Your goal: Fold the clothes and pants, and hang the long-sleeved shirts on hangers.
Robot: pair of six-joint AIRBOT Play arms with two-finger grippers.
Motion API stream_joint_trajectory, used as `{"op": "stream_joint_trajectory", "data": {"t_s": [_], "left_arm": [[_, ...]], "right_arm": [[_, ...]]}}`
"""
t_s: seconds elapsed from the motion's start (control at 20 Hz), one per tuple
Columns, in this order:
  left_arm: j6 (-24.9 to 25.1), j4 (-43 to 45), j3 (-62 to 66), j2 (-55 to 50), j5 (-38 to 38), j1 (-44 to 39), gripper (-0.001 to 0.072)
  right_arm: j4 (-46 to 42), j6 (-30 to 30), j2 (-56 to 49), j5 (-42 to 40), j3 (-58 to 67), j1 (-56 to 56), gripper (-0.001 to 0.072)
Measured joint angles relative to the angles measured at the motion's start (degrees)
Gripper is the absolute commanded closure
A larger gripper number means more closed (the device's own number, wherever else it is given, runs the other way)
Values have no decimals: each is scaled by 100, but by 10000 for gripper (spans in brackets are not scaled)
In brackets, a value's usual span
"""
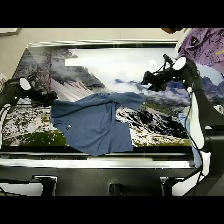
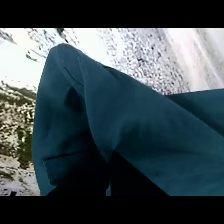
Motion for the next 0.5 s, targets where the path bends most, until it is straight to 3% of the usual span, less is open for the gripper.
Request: {"op": "stream_joint_trajectory", "data": {"t_s": [0.25, 0.5], "left_arm": [[0, -11, 201, 0, -208, 81, 692], [0, -17, 256, 9, -339, 109, 691]], "right_arm": [[-219, -673, 820, 1110, -326, -992, 152], [881, -1545, 1963, 1497, -2968, -1657, 153]]}}
